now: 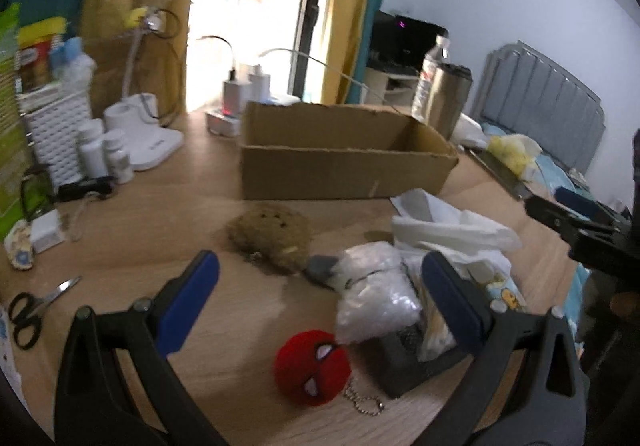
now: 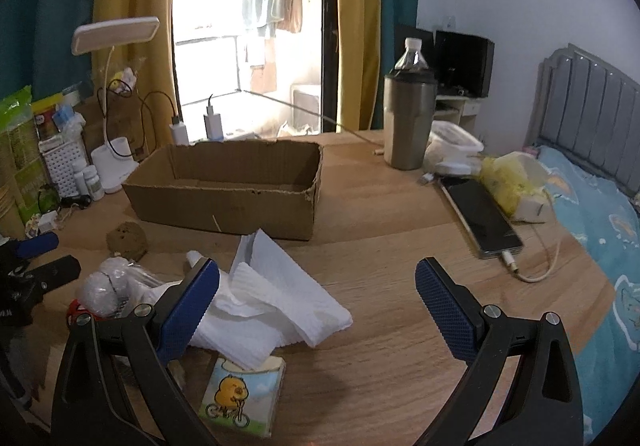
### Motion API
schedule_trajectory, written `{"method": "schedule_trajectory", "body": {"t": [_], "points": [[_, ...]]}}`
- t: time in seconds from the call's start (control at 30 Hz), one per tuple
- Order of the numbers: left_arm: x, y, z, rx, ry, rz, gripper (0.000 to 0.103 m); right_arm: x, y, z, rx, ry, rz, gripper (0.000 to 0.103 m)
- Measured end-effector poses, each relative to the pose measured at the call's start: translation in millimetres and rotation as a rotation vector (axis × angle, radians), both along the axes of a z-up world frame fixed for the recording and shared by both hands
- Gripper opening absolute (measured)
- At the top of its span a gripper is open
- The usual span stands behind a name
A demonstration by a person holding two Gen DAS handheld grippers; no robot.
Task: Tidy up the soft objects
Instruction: 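Grasp the bubble-wrap bundle with the left tool while the right tool grasps the white paper towel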
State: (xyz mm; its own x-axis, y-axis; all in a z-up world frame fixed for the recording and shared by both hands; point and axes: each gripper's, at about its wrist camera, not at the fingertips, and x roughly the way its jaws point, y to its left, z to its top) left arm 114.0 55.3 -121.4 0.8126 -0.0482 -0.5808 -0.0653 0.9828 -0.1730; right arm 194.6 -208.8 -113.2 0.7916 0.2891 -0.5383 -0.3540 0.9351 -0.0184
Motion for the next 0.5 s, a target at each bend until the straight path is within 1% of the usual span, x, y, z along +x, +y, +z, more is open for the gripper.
{"method": "schedule_trajectory", "body": {"t": [0.1,0.37,0.4,0.47,0.5], "points": [[11,-5,-3,0.000,0.026,-0.038,0.101,9,5,-7,-0.001,0.020,0.011,0.101],[27,-20,-12,0.007,0.073,-0.100,0.100,30,13,-21,0.009,0.075,0.038,0.100],[28,-21,-13,0.010,0.078,-0.108,0.099,31,14,-23,0.011,0.081,0.042,0.100],[32,-25,-15,0.025,0.094,-0.123,0.089,33,19,-27,0.011,0.102,0.060,0.100],[33,-26,-16,0.030,0.099,-0.127,0.088,35,22,-29,0.009,0.110,0.075,0.100]]}}
